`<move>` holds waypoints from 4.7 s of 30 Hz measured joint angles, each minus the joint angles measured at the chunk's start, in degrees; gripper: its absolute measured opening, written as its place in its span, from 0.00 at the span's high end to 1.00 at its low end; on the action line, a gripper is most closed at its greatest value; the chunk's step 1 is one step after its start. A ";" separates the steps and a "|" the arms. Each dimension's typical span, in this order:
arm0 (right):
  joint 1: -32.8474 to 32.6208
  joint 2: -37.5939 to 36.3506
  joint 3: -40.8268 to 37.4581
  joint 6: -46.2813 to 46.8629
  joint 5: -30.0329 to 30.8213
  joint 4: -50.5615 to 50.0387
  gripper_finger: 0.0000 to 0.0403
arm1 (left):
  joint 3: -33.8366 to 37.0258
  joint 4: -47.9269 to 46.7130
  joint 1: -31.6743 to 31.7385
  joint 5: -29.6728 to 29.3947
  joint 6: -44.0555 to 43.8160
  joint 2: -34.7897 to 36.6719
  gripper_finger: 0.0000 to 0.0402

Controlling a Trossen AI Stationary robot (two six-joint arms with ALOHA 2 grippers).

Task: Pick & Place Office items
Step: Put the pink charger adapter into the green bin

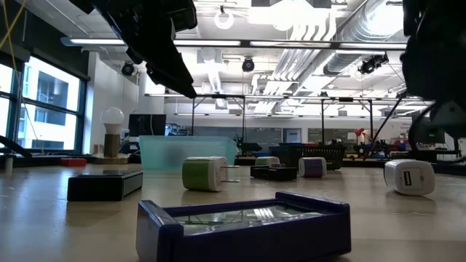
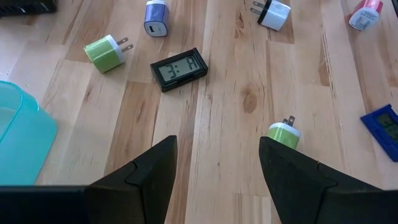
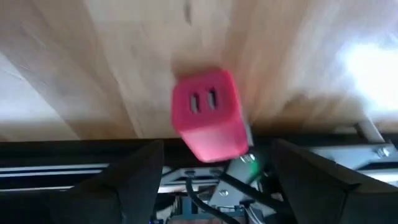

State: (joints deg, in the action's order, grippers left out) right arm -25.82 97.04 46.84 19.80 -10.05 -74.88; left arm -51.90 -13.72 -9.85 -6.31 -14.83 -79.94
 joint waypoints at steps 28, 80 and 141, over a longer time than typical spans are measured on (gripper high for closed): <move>0.74 7.45 0.34 -11.51 -0.39 5.97 0.36 | 0.02 0.57 -0.02 0.13 0.48 -5.09 0.45; -14.43 -16.61 14.95 -18.18 54.90 56.11 0.66 | 0.04 20.25 -11.79 -17.92 19.16 -5.03 0.45; 1.60 -16.72 -13.65 -35.04 15.02 158.69 0.66 | 0.04 73.17 -11.85 -18.09 7.26 -6.20 0.58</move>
State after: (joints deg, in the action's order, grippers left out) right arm -24.22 80.31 33.19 -15.24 4.97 83.81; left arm -51.86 59.46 -21.69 -24.39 -7.57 -86.14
